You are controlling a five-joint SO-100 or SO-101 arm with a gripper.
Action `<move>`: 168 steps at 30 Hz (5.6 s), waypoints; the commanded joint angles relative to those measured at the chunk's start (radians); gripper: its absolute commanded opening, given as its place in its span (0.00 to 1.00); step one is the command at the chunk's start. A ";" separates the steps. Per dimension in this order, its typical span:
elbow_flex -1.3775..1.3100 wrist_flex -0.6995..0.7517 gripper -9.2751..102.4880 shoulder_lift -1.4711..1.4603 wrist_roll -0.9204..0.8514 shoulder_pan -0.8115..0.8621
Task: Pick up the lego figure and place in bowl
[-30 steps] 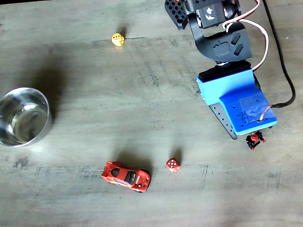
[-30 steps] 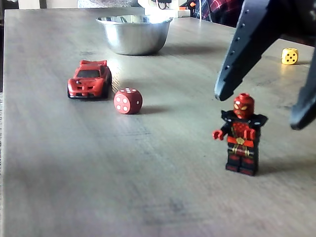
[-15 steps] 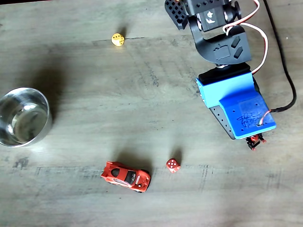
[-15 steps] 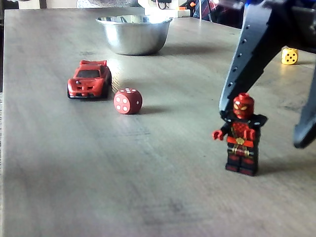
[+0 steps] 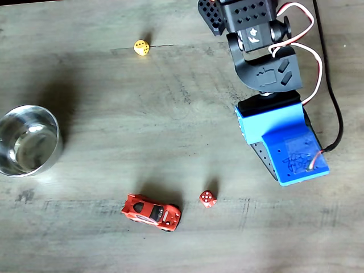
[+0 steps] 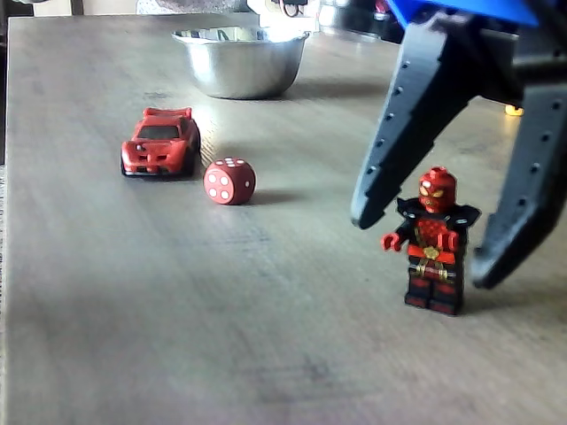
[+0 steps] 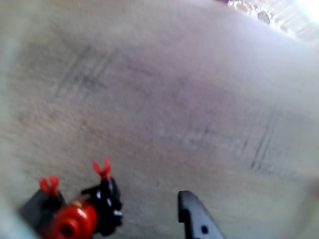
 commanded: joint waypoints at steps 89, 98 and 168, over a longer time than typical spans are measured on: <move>-0.084 -0.005 0.33 -0.117 0.009 -0.035; -0.084 -0.005 0.28 -0.117 0.009 -0.035; -0.084 -0.006 0.17 -0.112 0.000 -0.026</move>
